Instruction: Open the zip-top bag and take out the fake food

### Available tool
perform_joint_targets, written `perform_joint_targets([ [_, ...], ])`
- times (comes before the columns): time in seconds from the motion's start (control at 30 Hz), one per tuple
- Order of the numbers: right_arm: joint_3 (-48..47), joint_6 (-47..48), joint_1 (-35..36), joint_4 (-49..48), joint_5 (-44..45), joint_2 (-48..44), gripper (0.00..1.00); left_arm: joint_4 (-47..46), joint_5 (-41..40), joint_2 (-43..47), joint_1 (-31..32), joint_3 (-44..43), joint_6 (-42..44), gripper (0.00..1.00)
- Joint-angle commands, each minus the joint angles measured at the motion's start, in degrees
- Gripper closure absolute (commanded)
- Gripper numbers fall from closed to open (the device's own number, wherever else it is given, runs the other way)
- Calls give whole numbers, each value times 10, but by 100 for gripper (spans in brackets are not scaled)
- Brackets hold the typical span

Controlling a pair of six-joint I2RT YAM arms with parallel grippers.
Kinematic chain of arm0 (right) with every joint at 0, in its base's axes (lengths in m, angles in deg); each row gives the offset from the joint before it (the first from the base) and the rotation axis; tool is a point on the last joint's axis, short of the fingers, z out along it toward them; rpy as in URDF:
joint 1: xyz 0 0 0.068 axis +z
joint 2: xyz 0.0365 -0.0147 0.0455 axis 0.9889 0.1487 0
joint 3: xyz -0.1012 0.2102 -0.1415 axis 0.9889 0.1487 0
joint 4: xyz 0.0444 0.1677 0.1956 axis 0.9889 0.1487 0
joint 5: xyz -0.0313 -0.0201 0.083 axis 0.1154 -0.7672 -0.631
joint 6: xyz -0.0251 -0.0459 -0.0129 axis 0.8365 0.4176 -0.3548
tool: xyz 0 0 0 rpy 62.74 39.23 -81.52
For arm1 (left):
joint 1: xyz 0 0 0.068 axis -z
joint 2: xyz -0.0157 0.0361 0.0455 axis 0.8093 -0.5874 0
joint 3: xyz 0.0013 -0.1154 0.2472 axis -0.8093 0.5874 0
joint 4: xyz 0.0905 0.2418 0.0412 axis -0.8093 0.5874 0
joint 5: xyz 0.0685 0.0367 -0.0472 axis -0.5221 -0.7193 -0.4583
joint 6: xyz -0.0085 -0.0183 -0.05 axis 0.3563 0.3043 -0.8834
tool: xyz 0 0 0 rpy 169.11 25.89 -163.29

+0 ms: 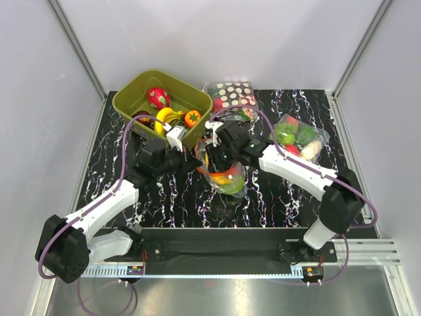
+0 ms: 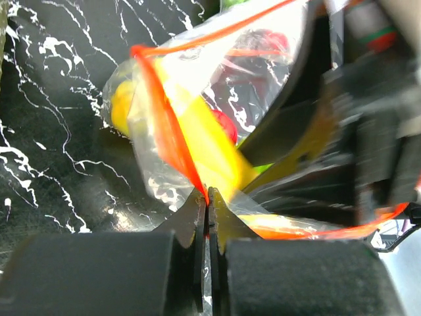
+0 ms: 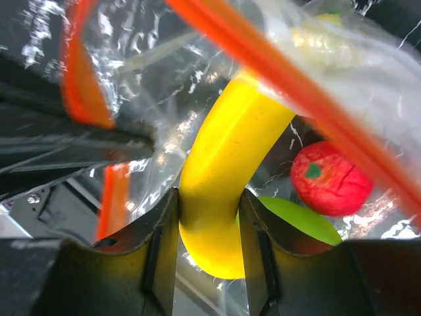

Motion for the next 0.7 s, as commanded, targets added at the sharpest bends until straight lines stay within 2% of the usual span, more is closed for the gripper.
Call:
perform_joint_targets([
  [0.0,-15,-1,-5,-30,13,-35,74,-14,-6,13,1,-9,12,100],
  [0.17,2,-14,-14,-70,30,-51,74,-32,15,13,1,-7,2,100],
  [0.3,-1,-9,-19,-82,-33,-50,74,-24,-2,10,1,-9,2,100],
  [0.5,-12,30,-18,-29,-116,-59,74,12,-54,-10,0,-44,16,100],
  [0.67,-3,51,-19,14,-164,-66,76,12,-66,-22,-5,-72,20,100],
])
